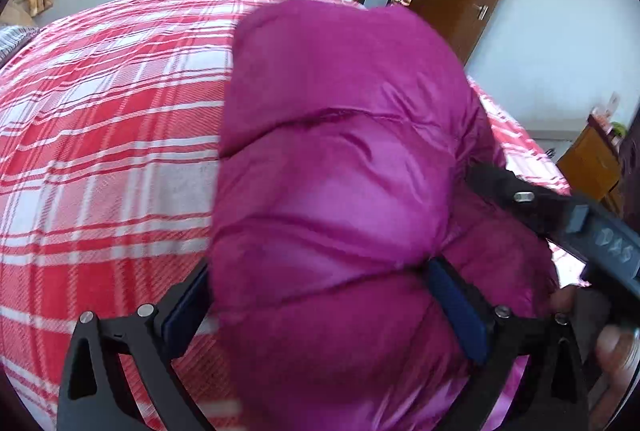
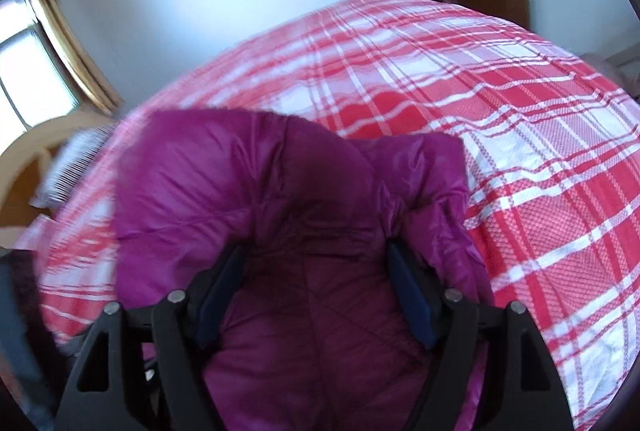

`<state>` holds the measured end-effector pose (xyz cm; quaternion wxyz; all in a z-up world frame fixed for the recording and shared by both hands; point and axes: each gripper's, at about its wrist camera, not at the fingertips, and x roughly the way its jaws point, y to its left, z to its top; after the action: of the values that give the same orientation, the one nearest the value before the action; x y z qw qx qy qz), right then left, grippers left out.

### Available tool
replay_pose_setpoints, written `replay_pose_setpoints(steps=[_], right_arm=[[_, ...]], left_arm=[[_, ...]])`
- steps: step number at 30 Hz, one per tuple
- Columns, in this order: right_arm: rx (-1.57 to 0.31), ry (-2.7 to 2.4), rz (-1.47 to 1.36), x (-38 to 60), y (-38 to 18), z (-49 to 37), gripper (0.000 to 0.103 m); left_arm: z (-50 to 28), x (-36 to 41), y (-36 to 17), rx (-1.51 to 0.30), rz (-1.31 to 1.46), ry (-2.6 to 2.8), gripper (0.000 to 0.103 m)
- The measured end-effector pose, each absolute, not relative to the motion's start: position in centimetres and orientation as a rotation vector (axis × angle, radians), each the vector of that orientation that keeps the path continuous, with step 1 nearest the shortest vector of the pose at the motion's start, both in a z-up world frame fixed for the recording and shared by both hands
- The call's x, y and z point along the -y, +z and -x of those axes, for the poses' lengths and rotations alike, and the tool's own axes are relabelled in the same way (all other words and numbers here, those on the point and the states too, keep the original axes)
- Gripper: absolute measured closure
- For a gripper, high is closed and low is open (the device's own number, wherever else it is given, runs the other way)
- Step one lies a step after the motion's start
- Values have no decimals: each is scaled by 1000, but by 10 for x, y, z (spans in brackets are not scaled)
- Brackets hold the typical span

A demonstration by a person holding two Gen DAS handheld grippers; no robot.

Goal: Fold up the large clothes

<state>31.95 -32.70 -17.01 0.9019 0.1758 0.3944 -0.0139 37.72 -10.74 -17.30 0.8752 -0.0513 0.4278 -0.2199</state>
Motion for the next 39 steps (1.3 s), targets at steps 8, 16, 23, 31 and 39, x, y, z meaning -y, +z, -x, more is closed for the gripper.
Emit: replay_pose_setpoints(steps=[8, 16, 23, 31, 39], right_arm=[[-788, -74, -441, 375, -153, -275, 14], [-845, 27, -523, 386, -185, -284, 30], [-907, 195, -641, 392, -199, -304, 51], [-893, 236, -610, 380, -195, -287, 74], [-850, 216, -526, 367, -185, -278, 79]], left_arm=[[-368, 53, -182, -921, 385, -592, 1], [-366, 73, -181, -900, 303, -665, 1], [-371, 89, -179, -904, 272, -693, 2], [-356, 110, -167, -871, 200, -658, 32], [-333, 116, -144, -797, 105, -617, 58]])
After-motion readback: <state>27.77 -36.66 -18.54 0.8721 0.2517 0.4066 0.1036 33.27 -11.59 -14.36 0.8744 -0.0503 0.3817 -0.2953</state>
